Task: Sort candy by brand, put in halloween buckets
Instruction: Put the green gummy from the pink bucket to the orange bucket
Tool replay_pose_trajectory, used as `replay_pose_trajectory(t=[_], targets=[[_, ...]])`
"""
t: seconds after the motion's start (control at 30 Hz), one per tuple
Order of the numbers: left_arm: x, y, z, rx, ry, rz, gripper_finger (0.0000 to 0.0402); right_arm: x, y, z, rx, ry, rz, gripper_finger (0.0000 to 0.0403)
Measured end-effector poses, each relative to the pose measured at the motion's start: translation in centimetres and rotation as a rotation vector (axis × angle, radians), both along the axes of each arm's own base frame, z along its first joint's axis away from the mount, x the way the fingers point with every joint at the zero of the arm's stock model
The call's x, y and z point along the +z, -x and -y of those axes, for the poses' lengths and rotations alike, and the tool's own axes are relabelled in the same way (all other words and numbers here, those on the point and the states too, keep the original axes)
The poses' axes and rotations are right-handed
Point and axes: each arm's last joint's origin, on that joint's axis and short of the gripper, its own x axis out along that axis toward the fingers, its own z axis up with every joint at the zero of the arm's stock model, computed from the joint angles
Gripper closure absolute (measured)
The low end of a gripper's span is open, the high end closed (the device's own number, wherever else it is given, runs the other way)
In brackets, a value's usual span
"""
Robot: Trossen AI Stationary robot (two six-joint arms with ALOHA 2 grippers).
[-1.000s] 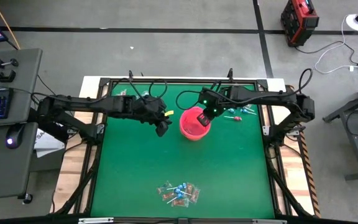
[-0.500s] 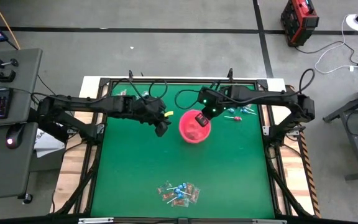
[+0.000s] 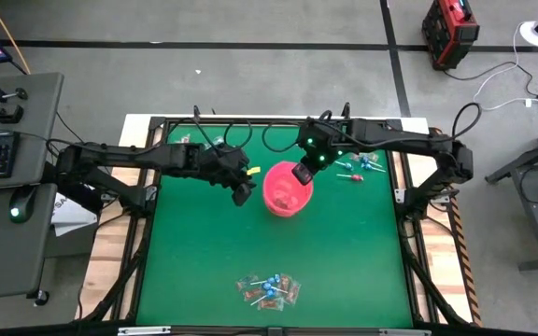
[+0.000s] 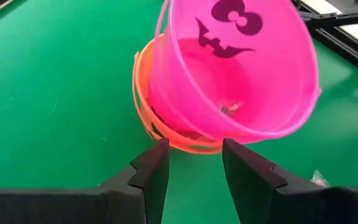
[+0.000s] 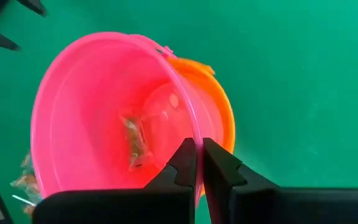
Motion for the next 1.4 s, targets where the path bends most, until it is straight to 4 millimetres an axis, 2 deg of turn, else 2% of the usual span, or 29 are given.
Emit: replay_pose_trajectory(t=[0.17, 0.43, 0.63, 0.73, 0.87, 1.03, 1.2, 1.27, 1.4], targets=[[0.9, 0.8, -0.4, -0.029, -0.052, 0.022, 0.0261, 2.4, 0.1, 0.1, 0.010, 0.076, 0.034, 0.0402], [4.9, 4.5, -1.9, 0.073, -0.156, 0.169, 0.0261, 7.7, 0.8, 0.0, 0.022, 0.186, 0.138, 0.0402], [7.0, 6.7, -2.1, 0.106, -0.288, 0.247, 0.0261, 10.2, 1.5, -1.4, -0.033, 0.533, 0.088, 0.0402], [7.6, 7.2, -2.1, 0.120, -0.350, 0.269, 0.0261, 9.9, 1.2, -2.6, -0.046, 0.760, -0.004, 0.0403], [7.7, 7.3, -2.2, 0.135, -0.388, 0.263, 0.0261, 8.2, 0.1, -4.5, -0.058, 1.074, -0.158, 0.0403], [7.4, 6.9, -2.3, 0.133, -0.389, 0.245, 0.0261, 7.3, -1.5, -8.2, -0.058, 1.434, -0.279, 0.0403], [7.1, 6.5, -2.4, 0.149, -0.411, 0.224, 0.0261, 6.7, -2.8, -11.9, 0.099, 1.619, -0.435, 0.0403], [7.0, 6.4, -2.4, 0.147, -0.429, 0.213, 0.0261, 5.8, -2.8, -12.4, 0.173, 1.655, -0.508, 0.0403], [6.9, 6.2, -2.5, 0.141, -0.454, 0.198, 0.0261, 4.8, -2.8, -12.8, 0.205, 1.674, -0.553, 0.0403]])
